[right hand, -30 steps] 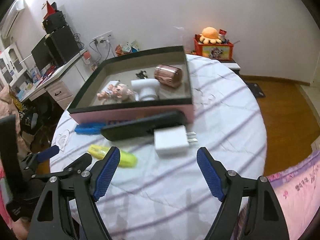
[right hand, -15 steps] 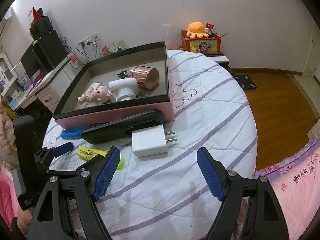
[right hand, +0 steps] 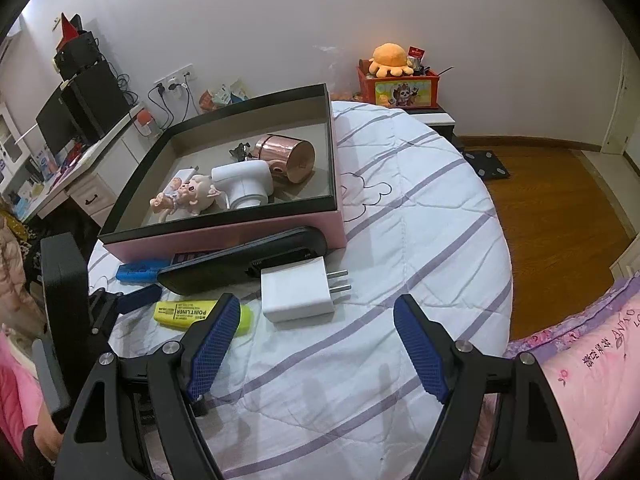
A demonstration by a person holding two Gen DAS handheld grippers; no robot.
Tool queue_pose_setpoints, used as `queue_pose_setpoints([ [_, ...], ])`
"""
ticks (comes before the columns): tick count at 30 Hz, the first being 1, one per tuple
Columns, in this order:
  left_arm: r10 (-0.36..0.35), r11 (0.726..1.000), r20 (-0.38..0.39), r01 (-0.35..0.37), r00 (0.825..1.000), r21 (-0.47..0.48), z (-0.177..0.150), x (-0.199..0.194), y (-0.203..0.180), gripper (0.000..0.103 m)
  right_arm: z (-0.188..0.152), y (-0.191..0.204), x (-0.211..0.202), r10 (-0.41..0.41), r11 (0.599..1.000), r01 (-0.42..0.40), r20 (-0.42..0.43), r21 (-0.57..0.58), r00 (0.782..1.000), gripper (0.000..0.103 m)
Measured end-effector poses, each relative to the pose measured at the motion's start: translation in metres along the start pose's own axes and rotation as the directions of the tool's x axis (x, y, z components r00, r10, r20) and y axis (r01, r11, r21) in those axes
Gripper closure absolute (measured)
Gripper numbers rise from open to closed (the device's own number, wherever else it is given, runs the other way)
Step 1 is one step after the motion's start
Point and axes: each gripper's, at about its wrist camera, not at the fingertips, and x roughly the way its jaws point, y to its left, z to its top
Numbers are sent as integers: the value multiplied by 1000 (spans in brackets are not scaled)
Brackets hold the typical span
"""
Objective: Organize rigid objects
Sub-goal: 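Reach the left gripper to the yellow highlighter and close on it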
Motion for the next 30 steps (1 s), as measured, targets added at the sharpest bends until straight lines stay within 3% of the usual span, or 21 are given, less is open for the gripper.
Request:
queue_pose_setpoints([
  [10, -58, 998, -12, 59, 998, 19, -1, -10, -4, 52, 1, 4, -3, 4, 1000, -4, 6, -9, 1000, 22],
  [12, -56, 998, -13, 56, 998, 16, -2, -12, -4, 52, 1, 4, -3, 5, 1000, -5, 6, -11, 1000, 22],
  [14, -31, 999, -5, 31, 1000, 10, 0, -8, -4, 44, 2, 4, -3, 4, 1000, -3, 6, -12, 1000, 22],
  [15, -12, 1000, -1, 12, 1000, 9, 2, -6, -4, 26, 2, 4, -2, 4, 1000, -4, 5, -12, 1000, 22],
  [17, 17, 1000, 11, -17, 1000, 2, 3, -1, -5, 13, 2, 4, -3, 5, 1000, -5, 6, -13, 1000, 22],
  [20, -6, 1000, 25, 5, 1000, 22, 3, 2, -9, 20, 1, 4, -3, 0, 1000, 1, 5, -15, 1000, 22],
  [22, -26, 999, 25, 25, 999, 25, 3, -1, -10, 38, 1, 1, -2, -5, 1000, 5, 2, -8, 1000, 22],
  [23, -32, 999, 24, 32, 999, 18, 3, -3, -9, 41, 1, 1, -1, -7, 1000, 7, 0, -6, 1000, 22],
  [30, -116, 990, 24, 118, 993, -72, -12, -20, -1, 53, 0, 3, 4, 1, 1000, -1, -10, -10, 1000, 22],
])
